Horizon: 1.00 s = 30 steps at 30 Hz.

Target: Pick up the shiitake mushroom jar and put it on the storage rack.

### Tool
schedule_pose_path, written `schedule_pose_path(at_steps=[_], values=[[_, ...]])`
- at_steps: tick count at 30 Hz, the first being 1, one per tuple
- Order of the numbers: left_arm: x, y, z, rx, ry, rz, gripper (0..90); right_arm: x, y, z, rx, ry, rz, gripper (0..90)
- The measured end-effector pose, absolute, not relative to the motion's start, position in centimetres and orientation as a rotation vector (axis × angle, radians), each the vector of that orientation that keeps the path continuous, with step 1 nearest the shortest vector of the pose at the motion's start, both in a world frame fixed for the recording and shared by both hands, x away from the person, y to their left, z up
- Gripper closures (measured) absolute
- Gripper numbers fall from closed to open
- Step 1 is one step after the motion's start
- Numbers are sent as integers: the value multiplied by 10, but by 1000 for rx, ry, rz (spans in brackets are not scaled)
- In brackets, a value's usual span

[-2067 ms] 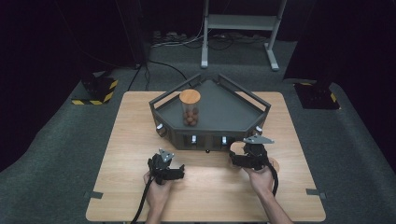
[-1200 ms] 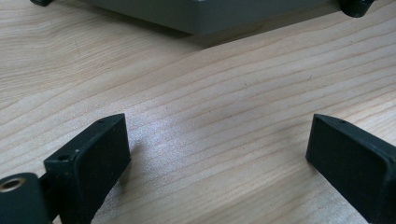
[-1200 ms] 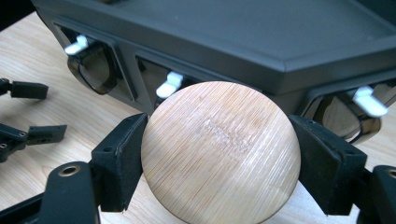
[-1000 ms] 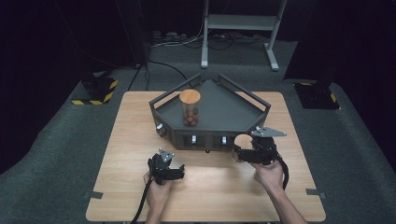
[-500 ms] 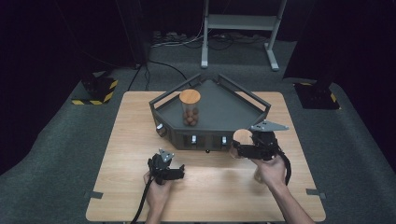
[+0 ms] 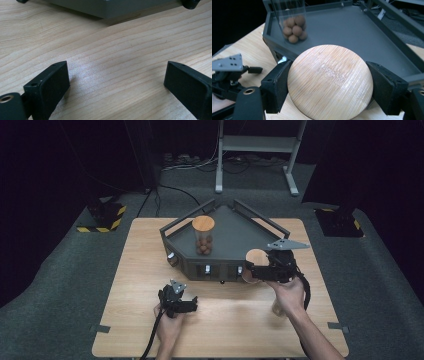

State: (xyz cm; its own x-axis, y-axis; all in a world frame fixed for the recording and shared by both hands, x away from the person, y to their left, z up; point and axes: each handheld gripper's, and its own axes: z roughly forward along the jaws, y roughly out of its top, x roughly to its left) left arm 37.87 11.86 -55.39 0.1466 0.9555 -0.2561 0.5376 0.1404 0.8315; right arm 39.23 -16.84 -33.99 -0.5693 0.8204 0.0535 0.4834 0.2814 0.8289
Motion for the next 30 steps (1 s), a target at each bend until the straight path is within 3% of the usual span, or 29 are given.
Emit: schedule_pose_path(at_steps=[14,30], values=[[379,118,-554,1516,1510,580,56,411,-150,-308,1168,2161,1212,237],[379,118,-554,1512,1511,580,55,445,-123,-297,1218,2121,1150,237]])
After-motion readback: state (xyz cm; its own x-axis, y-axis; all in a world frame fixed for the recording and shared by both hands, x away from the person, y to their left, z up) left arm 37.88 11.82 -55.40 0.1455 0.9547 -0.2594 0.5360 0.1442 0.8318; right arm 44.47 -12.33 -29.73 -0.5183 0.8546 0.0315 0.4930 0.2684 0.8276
